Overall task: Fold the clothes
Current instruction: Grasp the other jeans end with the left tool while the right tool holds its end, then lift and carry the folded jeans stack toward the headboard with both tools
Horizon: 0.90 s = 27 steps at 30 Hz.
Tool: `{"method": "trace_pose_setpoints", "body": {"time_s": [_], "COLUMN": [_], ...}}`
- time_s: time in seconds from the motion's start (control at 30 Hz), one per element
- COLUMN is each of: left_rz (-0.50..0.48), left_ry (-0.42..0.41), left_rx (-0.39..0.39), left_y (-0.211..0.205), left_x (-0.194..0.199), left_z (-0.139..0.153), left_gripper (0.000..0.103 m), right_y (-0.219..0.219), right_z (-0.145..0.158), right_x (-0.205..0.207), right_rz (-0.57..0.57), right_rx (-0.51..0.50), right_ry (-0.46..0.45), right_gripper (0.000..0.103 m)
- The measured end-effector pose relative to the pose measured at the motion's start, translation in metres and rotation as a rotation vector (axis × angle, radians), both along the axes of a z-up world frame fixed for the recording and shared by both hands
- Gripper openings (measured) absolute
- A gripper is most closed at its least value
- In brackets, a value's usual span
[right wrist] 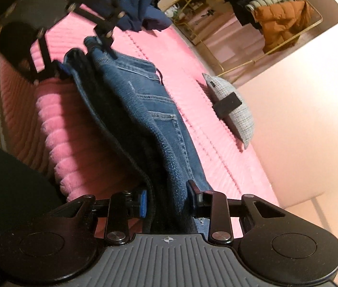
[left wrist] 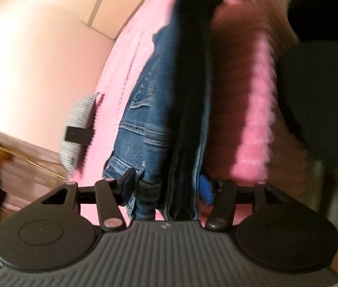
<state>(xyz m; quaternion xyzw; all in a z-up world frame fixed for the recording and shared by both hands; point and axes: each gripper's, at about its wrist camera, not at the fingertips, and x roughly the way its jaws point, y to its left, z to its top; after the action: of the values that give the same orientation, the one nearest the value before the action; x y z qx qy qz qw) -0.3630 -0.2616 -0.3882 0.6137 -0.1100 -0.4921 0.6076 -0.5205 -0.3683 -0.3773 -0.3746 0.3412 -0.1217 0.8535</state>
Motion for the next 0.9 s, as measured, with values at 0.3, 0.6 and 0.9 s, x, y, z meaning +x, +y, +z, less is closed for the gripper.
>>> {"method": "trace_pose_setpoints", "body": {"time_s": [0.3, 0.6, 0.9], "left_rz": [0.035, 0.114, 0.163], "left_ry": [0.038, 0.316, 0.348], "left_rx": [0.038, 0.109, 0.303], "left_y": [-0.012, -0.036, -0.068], "left_x": [0.006, 0.036, 0.04], "left_z": [0.008, 0.064, 0.09], "left_gripper": [0.032, 0.032, 0.032], "right_y": [0.006, -0.032, -0.098], "right_z": [-0.034, -0.048, 0.04], "right_x": [-0.013, -0.022, -0.003], "right_rz": [0.043, 0.029, 0.089], "right_rx": [-0.069, -0.024, 0.323], "right_ry": [0.044, 0.057, 0.196], "right_gripper": [0.054, 0.048, 0.041]}}
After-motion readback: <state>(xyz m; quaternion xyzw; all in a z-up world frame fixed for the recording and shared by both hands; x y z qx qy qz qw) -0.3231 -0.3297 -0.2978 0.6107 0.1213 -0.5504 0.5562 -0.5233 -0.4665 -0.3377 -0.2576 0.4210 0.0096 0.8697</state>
